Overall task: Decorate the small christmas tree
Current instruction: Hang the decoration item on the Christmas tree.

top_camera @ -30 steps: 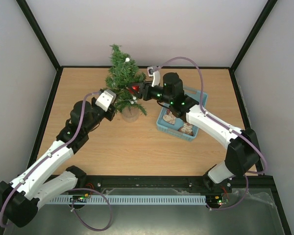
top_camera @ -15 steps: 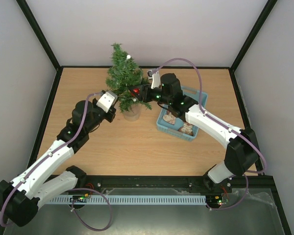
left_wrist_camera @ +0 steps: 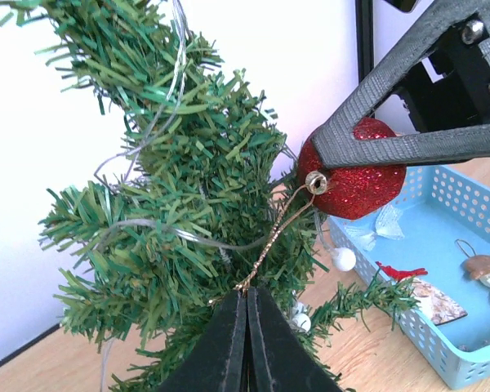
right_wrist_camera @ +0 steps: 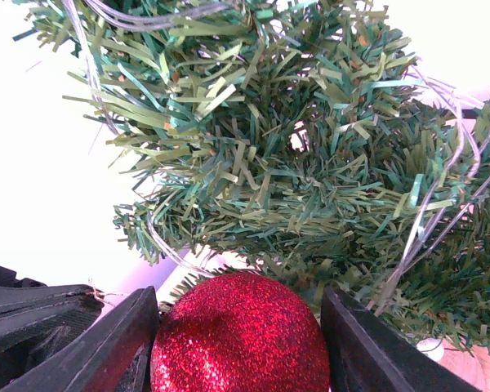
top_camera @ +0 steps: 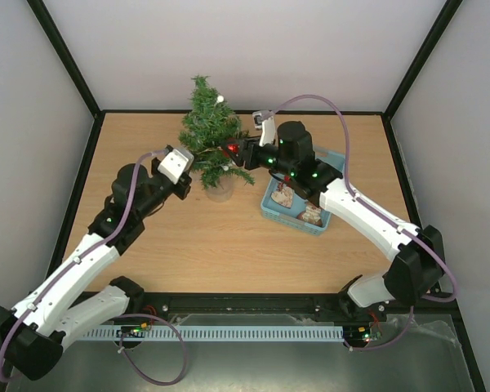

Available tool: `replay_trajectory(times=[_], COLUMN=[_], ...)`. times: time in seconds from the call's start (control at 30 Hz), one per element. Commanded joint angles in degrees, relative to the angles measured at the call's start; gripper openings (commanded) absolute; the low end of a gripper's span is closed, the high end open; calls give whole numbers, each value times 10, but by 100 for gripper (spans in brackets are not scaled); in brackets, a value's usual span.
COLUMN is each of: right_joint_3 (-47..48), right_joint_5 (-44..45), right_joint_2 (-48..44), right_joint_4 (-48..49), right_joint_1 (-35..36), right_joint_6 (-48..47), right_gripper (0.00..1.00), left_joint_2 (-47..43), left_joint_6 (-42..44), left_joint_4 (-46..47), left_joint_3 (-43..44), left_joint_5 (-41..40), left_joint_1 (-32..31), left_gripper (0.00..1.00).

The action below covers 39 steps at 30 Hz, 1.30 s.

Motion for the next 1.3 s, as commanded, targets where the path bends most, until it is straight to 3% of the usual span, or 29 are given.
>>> replay_trajectory(times=[0.0,1.27], right_joint_3=[-3,7], right_joint_5=[7,44], right_joint_2=[-19,16], right_joint_4=[-4,-46], right_joint_1=[4,5], right_joint_6=[6,-11], right_gripper=[51,51], left_joint_2=[6,95], left_joint_6=[24,81], left_joint_4=[-3,-52], left_joint_3=[24,68], left_joint_5=[5,-36], left_joint_1=[3,-18], left_gripper=[2,2])
